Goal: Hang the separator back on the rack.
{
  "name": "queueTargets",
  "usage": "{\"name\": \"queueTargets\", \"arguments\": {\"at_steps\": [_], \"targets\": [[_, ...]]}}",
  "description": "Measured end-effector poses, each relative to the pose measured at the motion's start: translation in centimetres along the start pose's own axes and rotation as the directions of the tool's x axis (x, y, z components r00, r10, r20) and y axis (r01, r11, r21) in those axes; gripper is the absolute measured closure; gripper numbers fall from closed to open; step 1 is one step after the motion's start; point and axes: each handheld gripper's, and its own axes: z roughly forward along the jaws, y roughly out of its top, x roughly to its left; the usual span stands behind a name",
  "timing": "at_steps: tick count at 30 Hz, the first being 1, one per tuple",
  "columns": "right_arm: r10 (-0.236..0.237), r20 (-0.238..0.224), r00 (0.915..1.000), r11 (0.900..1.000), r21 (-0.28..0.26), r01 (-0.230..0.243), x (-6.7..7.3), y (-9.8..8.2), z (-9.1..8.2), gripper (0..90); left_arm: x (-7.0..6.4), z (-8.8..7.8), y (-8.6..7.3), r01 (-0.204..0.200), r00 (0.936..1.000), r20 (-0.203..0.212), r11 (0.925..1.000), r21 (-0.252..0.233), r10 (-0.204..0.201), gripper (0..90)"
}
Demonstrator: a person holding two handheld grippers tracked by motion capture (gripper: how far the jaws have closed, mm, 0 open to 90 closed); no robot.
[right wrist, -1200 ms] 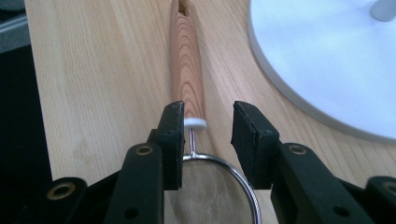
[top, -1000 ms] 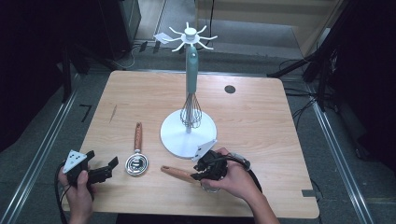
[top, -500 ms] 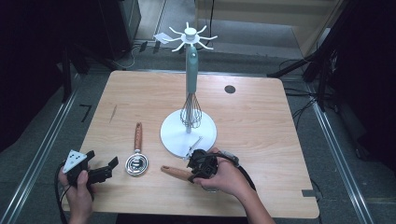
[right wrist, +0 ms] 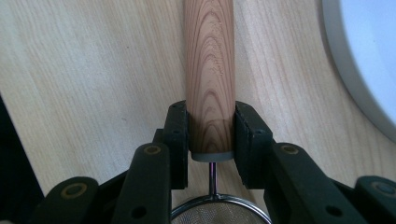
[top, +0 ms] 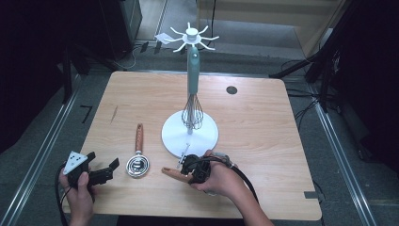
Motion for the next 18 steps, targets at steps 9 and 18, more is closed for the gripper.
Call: {"name": "queueTargets", "arguments": {"at_steps": [9,18], "targets": [[0.053,-0.006,0.9986,0.995,-0.082,-0.054,0.7,-1.2,-0.3,71.3,0.0,0.0,0.0,-0.001,1.0,0.0,1.0,0.0,0.001,0.0],[0.182,-0.008,0.9833,0.957,-0.23,-0.179,-0.9,-4.5,-2.4,71.4,-0.1,0.0,0.0,-0.004,1.0,-0.004,1.0,-0.001,0.004,0.0]]}}
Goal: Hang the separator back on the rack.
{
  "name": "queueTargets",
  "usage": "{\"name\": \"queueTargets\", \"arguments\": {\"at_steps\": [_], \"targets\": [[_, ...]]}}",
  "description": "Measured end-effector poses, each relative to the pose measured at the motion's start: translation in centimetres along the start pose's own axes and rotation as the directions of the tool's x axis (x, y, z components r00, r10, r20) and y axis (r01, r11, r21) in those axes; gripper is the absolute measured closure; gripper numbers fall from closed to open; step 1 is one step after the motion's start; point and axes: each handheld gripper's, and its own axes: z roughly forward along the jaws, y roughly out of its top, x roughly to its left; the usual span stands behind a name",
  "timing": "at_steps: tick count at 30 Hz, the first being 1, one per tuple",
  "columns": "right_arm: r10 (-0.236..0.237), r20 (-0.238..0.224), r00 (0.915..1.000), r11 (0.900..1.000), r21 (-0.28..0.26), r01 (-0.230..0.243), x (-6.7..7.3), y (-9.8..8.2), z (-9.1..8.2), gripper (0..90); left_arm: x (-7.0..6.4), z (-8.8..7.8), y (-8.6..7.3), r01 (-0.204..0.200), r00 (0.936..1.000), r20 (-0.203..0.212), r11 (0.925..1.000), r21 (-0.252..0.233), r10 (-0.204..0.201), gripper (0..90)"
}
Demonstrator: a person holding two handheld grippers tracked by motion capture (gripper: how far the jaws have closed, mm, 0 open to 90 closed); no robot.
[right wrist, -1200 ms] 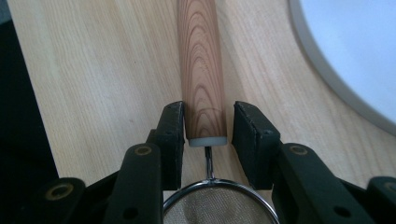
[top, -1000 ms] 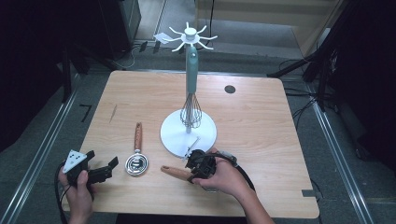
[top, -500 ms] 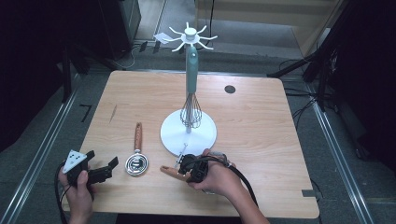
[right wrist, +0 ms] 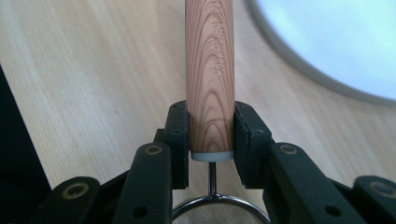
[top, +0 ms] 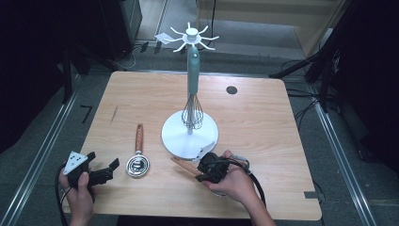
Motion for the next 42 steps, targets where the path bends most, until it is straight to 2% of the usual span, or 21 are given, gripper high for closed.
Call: {"name": "queueTargets", "arguments": {"at_steps": [3,9,12,13,15,18,26,32,38,42], "targets": [[0.037,-0.01,0.9992,0.998,-0.046,-0.038,-0.8,-0.7,-0.8,71.4,0.0,0.0,0.0,0.0,1.0,0.0,1.0,0.0,0.0,0.0],[0.103,0.025,0.9944,0.991,-0.091,-0.1,-2.0,-1.9,-1.8,71.4,0.0,0.0,0.0,-0.001,1.0,0.001,1.0,0.001,0.001,0.0],[0.13,0.037,0.9908,0.985,-0.116,-0.125,-2.6,-2.4,-2.1,71.4,0.0,0.0,0.0,-0.001,1.0,0.001,1.0,0.0,0.001,0.0],[0.154,0.044,0.9871,0.98,-0.134,-0.147,-2.9,-2.8,-2.3,71.4,0.0,0.0,0.0,-0.001,1.0,0.001,1.0,0.0,0.001,0.0],[0.155,0.049,0.9868,0.979,-0.143,-0.146,-3.1,-2.9,-2.4,71.4,0.0,0.0,0.0,0.0,1.0,0.002,1.0,0.0,0.0,0.0],[0.182,0.061,0.9814,0.972,-0.159,-0.17,-3.6,-3.5,-2.7,71.4,0.0,0.0,0.0,0.0,1.0,0.003,1.0,-0.002,0.0,0.0],[0.25,0.074,0.9654,0.95,-0.213,-0.23,-4.7,-4.7,-3.3,71.4,0.0,0.0,0.0,0.0,1.0,0.002,1.0,-0.001,0.0,0.0],[0.279,0.086,0.9564,0.932,-0.264,-0.248,-5.1,-5.1,-4.0,71.5,0.0,0.0,0.0,0.001,1.0,0.004,1.0,0.0,-0.001,0.0],[0.321,0.102,0.9416,0.906,-0.321,-0.274,-5.5,-5.5,-4.7,71.4,0.0,0.0,0.0,0.001,1.0,0.003,1.0,-0.001,-0.001,0.0],[0.334,0.101,0.9371,0.893,-0.352,-0.28,-5.6,-5.7,-4.9,71.5,0.0,0.0,0.0,0.001,1.0,0.004,1.0,-0.001,-0.001,0.0]]}}
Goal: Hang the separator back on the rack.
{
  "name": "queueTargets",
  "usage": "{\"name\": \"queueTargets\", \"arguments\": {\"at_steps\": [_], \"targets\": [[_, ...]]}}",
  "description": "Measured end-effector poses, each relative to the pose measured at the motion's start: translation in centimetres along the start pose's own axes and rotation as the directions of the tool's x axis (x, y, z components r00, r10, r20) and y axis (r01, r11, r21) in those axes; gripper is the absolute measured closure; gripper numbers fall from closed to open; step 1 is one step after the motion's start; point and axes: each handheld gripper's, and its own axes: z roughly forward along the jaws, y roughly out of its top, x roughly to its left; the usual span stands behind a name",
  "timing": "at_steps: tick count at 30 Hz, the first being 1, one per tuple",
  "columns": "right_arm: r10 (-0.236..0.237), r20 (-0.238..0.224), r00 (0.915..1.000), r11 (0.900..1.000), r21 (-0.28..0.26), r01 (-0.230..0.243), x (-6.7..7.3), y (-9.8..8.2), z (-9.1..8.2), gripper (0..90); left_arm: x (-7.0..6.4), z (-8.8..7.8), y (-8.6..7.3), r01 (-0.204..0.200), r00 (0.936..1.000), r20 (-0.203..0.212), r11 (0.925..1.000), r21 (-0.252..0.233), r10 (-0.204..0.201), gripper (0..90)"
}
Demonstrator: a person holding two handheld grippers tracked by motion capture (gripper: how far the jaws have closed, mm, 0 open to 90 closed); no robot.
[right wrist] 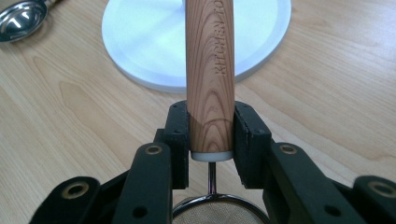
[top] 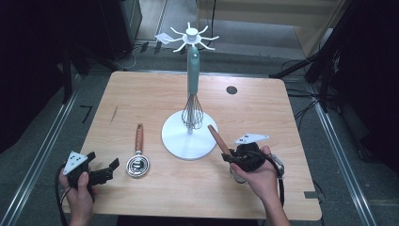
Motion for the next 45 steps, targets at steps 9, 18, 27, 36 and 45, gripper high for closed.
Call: {"name": "queueTargets", "arguments": {"at_steps": [9,18,27,36,45], "targets": [[0.029,0.0,0.9996,0.993,-0.115,-0.029,0.1,0.1,-0.7,71.4,0.0,0.0,0.0,0.001,1.0,0.0,1.0,0.002,-0.001,0.0],[0.029,0.009,0.9995,0.982,-0.188,-0.027,0.5,0.2,-1.2,71.5,0.0,0.0,0.0,-0.001,1.0,-0.001,1.0,0.001,0.001,0.0],[0.025,0.02,0.9995,0.968,-0.248,-0.019,0.7,0.2,-1.7,71.5,0.0,0.0,0.0,0.001,1.0,0.0,1.0,0.001,-0.001,0.0],[0.035,0.03,0.9989,0.95,-0.31,-0.024,0.8,0.2,-2.4,71.5,0.0,0.0,0.0,-0.001,1.0,-0.001,1.0,0.0,0.001,0.0],[0.025,0.036,0.9991,0.921,-0.389,-0.009,1.1,0.4,-3.2,71.5,0.0,-0.1,0.0,0.004,1.0,-0.001,1.0,-0.002,-0.004,0.0]]}}
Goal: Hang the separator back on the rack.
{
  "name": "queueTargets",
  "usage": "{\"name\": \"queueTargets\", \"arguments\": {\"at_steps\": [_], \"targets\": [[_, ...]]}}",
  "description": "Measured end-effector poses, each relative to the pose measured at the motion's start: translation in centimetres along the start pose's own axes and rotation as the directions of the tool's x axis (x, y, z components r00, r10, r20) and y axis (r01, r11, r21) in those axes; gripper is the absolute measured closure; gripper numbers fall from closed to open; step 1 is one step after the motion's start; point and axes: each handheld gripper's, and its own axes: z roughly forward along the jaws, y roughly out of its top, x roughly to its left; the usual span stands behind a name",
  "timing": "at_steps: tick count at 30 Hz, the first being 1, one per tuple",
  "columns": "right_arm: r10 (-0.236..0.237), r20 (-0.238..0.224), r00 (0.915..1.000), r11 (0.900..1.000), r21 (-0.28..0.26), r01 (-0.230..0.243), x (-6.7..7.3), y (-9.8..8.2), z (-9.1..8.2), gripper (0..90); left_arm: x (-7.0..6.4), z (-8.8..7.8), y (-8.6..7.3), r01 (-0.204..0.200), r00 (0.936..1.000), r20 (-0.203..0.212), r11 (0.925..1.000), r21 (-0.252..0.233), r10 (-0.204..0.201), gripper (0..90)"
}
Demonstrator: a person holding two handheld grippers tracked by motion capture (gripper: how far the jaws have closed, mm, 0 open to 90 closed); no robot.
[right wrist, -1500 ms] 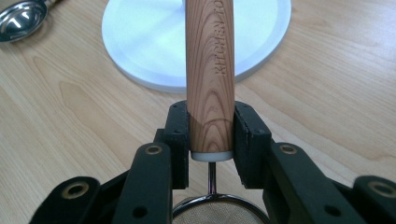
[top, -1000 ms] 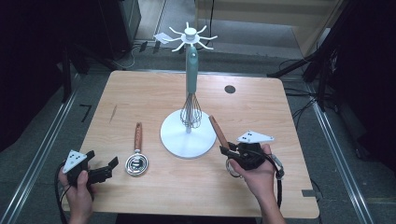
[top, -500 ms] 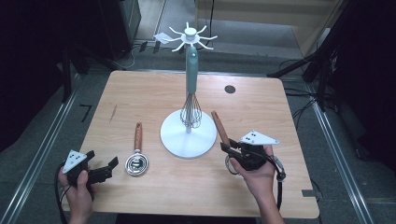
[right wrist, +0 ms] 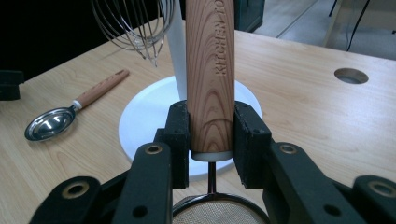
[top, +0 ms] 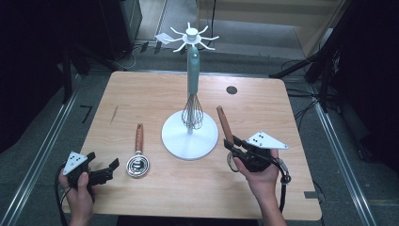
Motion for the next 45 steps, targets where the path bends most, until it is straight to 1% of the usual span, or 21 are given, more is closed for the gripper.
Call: {"name": "queueTargets", "arguments": {"at_steps": [4,7,9,11,14,18,21,27,32,38,40,41,42,45], "targets": [[-0.014,-0.009,0.9999,1.0,-0.019,0.014,0.3,0.3,-0.1,71.5,0.0,0.0,0.0,-0.002,1.0,-0.001,1.0,-0.003,0.002,0.0],[-0.023,-0.007,0.9997,0.999,-0.044,0.023,0.6,0.5,-0.2,71.5,0.0,0.0,0.0,-0.001,1.0,0.0,1.0,-0.005,0.001,0.0],[-0.019,0.002,0.9998,0.998,-0.066,0.019,0.7,0.7,-0.4,71.5,0.0,0.0,0.0,-0.002,1.0,-0.001,1.0,-0.005,0.002,0.0],[-0.009,-0.006,0.9999,0.996,-0.086,0.008,0.7,1.0,-0.6,71.5,0.0,0.0,0.0,-0.002,1.0,-0.001,1.0,-0.004,0.002,0.0],[-0.018,-0.023,0.9996,0.995,-0.098,0.016,0.8,1.3,-0.7,71.5,0.0,0.0,0.0,-0.002,1.0,-0.001,1.0,-0.005,0.002,0.0],[-0.034,-0.033,0.9989,0.993,-0.117,0.03,1.0,1.6,-0.8,71.5,-0.1,0.0,0.0,-0.002,1.0,-0.004,1.0,-0.006,0.002,0.0],[-0.03,-0.045,0.9985,0.99,-0.136,0.024,1.1,1.7,-0.8,71.5,-0.1,0.0,0.0,-0.003,1.0,-0.005,1.0,-0.006,0.003,0.0],[-0.033,-0.05,0.9982,0.986,-0.163,0.025,1.3,2.1,-0.7,71.5,-0.1,0.0,0.0,-0.003,1.0,-0.005,1.0,-0.006,0.003,0.0],[-0.04,-0.053,0.9978,0.985,-0.172,0.03,1.4,2.4,-0.4,71.5,-0.1,0.0,0.0,-0.002,1.0,-0.006,1.0,-0.006,0.002,0.0],[-0.031,-0.057,0.9979,0.981,-0.191,0.019,1.5,2.9,-0.3,71.5,-0.1,-0.1,-0.1,-0.002,1.0,-0.002,1.0,-0.007,0.002,0.0],[-0.032,-0.052,0.9981,0.98,-0.197,0.021,1.5,3.1,-0.3,71.5,-0.1,0.0,-0.1,0.004,1.0,-0.003,1.0,-0.009,-0.004,0.0],[-0.032,-0.043,0.9986,0.98,-0.198,0.023,1.5,3.2,-0.3,71.4,-0.1,0.0,-0.1,0.001,1.0,-0.002,1.0,-0.006,-0.001,0.0],[-0.024,-0.039,0.999,0.98,-0.2,0.015,1.5,3.2,-0.2,71.4,-0.1,0.0,-0.1,0.001,1.0,-0.003,1.0,-0.005,-0.001,0.0],[-0.009,-0.047,0.9989,0.978,-0.21,-0.001,1.4,3.6,-0.2,71.4,-0.1,0.0,-0.1,0.0,1.0,-0.005,1.0,-0.008,0.0,0.0]]}}
